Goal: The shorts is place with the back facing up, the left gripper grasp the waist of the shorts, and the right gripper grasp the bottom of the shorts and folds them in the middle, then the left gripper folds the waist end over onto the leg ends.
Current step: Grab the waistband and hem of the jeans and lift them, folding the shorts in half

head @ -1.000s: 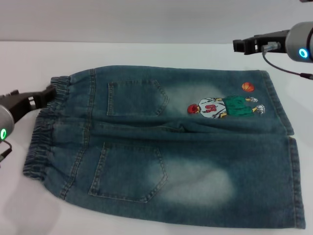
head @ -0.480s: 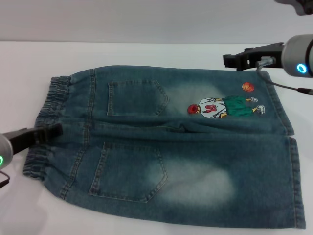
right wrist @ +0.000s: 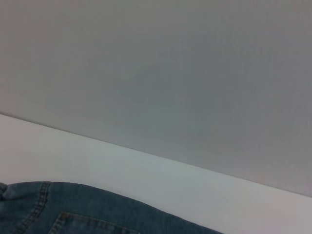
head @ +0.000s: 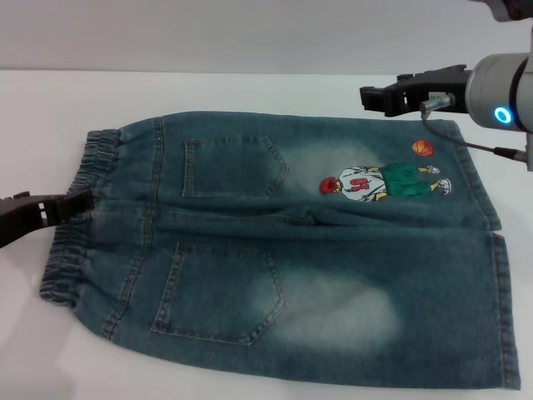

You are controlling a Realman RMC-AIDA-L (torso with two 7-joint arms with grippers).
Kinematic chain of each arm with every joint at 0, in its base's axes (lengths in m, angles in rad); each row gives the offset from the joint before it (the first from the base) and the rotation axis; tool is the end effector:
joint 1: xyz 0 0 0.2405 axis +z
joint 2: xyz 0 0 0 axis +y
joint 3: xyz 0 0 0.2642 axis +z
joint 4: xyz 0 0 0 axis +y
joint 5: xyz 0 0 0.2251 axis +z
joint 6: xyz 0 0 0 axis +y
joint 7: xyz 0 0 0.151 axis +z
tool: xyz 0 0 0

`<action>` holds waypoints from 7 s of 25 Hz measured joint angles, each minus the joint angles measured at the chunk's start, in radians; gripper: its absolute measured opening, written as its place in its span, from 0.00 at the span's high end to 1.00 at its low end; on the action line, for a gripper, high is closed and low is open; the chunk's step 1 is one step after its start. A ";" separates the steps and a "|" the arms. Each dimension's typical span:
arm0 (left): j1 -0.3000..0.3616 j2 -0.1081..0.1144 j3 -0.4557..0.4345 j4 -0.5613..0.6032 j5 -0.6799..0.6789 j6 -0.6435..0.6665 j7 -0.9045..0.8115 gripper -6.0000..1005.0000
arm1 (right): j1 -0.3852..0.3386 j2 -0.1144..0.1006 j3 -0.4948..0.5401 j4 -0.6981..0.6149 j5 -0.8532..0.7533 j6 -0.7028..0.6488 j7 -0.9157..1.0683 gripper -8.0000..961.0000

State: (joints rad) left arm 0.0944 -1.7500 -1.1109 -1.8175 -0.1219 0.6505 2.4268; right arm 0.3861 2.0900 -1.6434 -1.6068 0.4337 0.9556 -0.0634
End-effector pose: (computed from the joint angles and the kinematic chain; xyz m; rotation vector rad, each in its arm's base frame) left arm -0.2622 0.2915 0.0270 -1.7315 -1.2621 -0.2052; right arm 0.1418 0.3939 -0.0053 -2.1376 0.9548 0.1609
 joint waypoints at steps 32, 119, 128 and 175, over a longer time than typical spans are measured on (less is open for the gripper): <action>0.078 0.040 0.005 -0.072 -0.025 0.007 0.012 0.15 | -0.354 0.000 0.229 -0.106 0.282 0.131 -0.042 0.46; 0.044 0.017 0.085 0.098 -0.100 0.014 0.012 0.15 | -0.344 -0.001 0.180 -0.080 0.307 0.097 -0.119 0.46; 0.055 0.010 0.081 0.080 -0.096 0.011 0.011 0.19 | -0.337 -0.002 0.182 -0.080 0.307 0.104 -0.121 0.46; 0.042 0.009 0.091 0.034 -0.041 0.007 0.015 0.94 | -0.389 0.001 0.227 -0.127 0.275 0.381 -0.073 0.47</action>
State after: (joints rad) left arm 0.1365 -1.7413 -1.0200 -1.7838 -0.1625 0.6580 2.4416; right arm -0.0032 2.0908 -1.4167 -1.7340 0.7087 1.3361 -0.1363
